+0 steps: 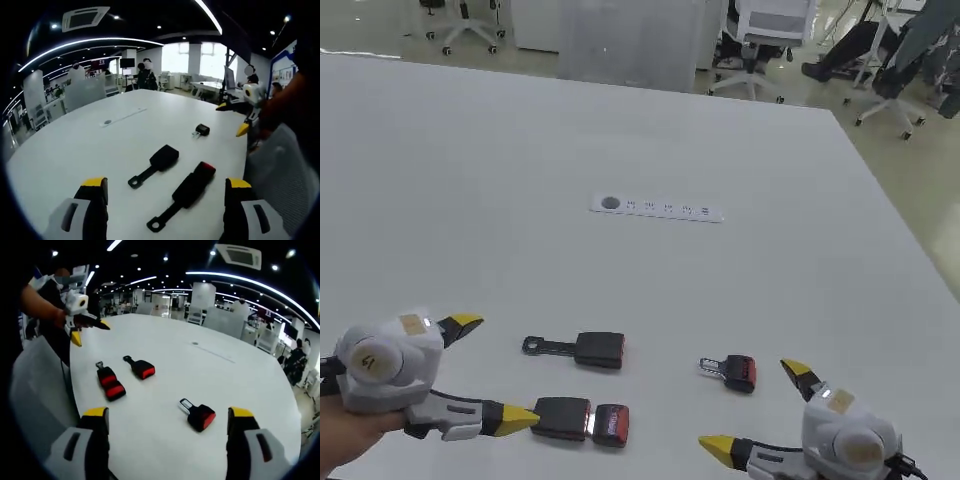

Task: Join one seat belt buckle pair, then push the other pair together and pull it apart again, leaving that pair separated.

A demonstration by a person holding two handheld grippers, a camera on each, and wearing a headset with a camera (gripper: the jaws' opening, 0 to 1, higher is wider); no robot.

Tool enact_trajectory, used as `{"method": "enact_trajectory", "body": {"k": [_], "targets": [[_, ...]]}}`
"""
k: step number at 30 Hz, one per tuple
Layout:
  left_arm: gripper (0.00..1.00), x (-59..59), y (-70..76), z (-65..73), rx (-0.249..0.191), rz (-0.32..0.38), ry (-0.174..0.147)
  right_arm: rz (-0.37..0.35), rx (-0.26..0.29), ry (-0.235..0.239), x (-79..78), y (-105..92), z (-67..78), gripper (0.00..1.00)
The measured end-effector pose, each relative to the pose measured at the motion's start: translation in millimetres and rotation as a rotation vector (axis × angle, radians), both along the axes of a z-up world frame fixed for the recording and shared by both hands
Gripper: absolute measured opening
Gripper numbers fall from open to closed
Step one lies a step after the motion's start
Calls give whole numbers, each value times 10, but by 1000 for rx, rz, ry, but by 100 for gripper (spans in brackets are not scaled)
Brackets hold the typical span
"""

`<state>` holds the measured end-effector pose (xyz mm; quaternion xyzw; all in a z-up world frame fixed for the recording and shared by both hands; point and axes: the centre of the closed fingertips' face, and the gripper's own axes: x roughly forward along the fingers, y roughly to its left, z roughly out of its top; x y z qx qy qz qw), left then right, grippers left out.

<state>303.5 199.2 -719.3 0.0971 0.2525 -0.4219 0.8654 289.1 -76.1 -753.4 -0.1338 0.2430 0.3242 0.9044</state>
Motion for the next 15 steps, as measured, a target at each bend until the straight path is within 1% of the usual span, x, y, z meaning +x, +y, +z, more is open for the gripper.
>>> {"method": "enact_trajectory", "body": {"k": [2, 6, 8, 13, 15], "targets": [[100, -41, 18, -14, -9, 9, 4, -8, 0, -6, -36, -15, 2, 100], [100, -122, 45, -54, -8, 18, 7, -16, 2, -3, -120, -32, 0, 100], [100, -127, 60, -42, -8, 31, 2, -17, -2, -5, -153, -34, 10, 100], [100, -123, 79, 11, -21, 51, -12, -23, 2, -9, -173, -47, 18, 100], [100, -119, 80, 22, -26, 59, -11, -25, 1, -10, -180, -43, 18, 100]]}}
